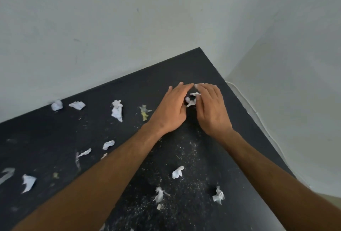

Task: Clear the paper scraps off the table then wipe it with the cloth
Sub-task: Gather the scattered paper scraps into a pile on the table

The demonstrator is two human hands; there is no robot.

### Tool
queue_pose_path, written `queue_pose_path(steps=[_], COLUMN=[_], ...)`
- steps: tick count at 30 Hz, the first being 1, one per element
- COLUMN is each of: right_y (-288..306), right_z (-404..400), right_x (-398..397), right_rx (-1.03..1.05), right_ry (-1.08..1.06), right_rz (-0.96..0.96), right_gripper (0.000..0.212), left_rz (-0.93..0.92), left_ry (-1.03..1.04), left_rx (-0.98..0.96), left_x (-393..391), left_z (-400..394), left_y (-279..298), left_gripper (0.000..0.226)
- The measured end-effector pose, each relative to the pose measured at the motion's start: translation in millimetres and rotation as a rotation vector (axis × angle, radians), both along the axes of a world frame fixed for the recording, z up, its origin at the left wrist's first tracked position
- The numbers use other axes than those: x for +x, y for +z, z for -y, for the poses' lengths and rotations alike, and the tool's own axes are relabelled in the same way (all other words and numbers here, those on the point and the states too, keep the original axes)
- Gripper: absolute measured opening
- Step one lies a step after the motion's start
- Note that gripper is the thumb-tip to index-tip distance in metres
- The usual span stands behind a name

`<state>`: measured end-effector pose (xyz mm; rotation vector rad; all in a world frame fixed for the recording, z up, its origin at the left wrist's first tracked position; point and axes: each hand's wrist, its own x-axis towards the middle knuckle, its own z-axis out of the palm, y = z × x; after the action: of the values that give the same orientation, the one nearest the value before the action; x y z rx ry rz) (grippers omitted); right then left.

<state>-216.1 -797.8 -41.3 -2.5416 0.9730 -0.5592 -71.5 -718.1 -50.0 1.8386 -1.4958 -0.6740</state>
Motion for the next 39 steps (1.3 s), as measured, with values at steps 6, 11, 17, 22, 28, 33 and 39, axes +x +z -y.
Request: queue_pose_path(steps=[6,11,17,22,28,33,39], right_y=[20.7,13.4,-8.5,-17.8,-19.5,-20.3,-13.0], right_z=[-86.0,-194.8,-287.6,-310.9,-319.7,-326.4,-325.4], right_x=[68.8,159.6,240.7,286.8,298.5,295.9,292.2], right_rx=[0.022,0.274,0.385,0.268,0.203,0.113,-0.054], right_ry=[0.279,0.628,0.739,0.742,0.720,0.761,0.894], right_rz=[0.123,0.092,-0.044,-0.211,-0.256,-0.262,-0.181], right_gripper=[0.017,0.012,0.019,0.031,0.017,0.012,0.011], left_rz=[0.070,0.240,0.346,0.427,0.450,0.449,0.468], left_ry=[0.334,0.632,0.885,0.846,0.862,0.863,0.872], left_rx=[-0.082,0.077,0.319,0.417,0.396,0.408,0.408], left_x=[39.4,91.7,136.3,146.1,146.3,146.6,146.9], left_z=[-132.1,-294.3,-441.5,-468.4,-469.5,-468.7,-468.3], left_y=[12.9,6.5,-12.3,-35.6,-38.3,-38.6,-39.0], left_gripper=[0.019,0.014,0.042,0.071,0.069,0.070,0.069])
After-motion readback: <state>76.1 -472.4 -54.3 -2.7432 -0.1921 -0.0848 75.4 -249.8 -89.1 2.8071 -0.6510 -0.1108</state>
